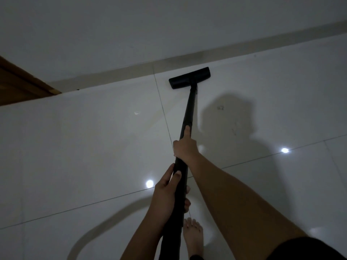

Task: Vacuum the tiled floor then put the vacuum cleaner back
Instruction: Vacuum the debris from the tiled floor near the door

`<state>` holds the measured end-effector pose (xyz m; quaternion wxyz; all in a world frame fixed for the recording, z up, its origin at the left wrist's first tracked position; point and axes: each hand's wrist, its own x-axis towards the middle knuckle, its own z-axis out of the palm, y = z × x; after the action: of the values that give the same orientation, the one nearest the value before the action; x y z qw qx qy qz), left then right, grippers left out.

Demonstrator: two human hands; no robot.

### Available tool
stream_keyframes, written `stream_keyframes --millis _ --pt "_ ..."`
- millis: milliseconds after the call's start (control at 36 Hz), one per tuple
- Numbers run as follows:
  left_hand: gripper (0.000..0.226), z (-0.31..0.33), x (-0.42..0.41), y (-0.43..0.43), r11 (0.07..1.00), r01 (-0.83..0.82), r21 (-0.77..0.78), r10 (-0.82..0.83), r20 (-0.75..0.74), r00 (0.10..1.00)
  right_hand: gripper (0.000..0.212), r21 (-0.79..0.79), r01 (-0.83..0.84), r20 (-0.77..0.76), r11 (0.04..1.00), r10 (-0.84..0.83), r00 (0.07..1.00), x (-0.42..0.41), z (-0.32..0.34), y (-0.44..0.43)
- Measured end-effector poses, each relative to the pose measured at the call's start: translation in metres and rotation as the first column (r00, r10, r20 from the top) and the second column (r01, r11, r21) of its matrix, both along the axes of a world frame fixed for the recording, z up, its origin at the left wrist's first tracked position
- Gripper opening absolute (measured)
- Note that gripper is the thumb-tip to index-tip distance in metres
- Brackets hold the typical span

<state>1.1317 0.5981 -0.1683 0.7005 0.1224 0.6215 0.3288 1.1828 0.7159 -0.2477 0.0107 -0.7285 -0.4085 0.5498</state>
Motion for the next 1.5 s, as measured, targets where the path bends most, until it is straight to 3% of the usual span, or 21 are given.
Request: stream_keyframes --millis 361,639,778,1194,1500 --pt "0.031 -0.004 0.040 -0.003 0.988 0.149 0.038 -0.149 0.015 0.989 0.077 0.037 0.116 0.053 0.993 -0.118 0.992 0.057 -0.001 -0.009" --pt "0.031 -0.020 0.070 0.020 0.969 0.238 0.071 -0.240 0.020 0.971 0.069 0.087 0.065 0.119 0.994 -0.075 0.990 0.098 -0.007 0.008" --pt "0.032 -0.026 0.078 0.040 0.963 0.258 0.082 -0.261 0.028 0.965 0.065 0.132 0.273 -0.032 0.953 -0.271 0.962 0.109 -0.011 0.021" --pt "0.036 -0.039 0.087 0.086 0.951 0.296 0.093 -0.295 -0.028 0.955 0.066 0.155 0.306 -0.056 0.939 -0.301 0.952 0.119 -0.016 0.067" --pt "0.033 -0.013 0.077 0.047 0.930 0.361 0.066 -0.362 0.000 0.932 0.067 0.107 0.362 -0.075 0.926 -0.355 0.932 0.118 0.004 0.021"
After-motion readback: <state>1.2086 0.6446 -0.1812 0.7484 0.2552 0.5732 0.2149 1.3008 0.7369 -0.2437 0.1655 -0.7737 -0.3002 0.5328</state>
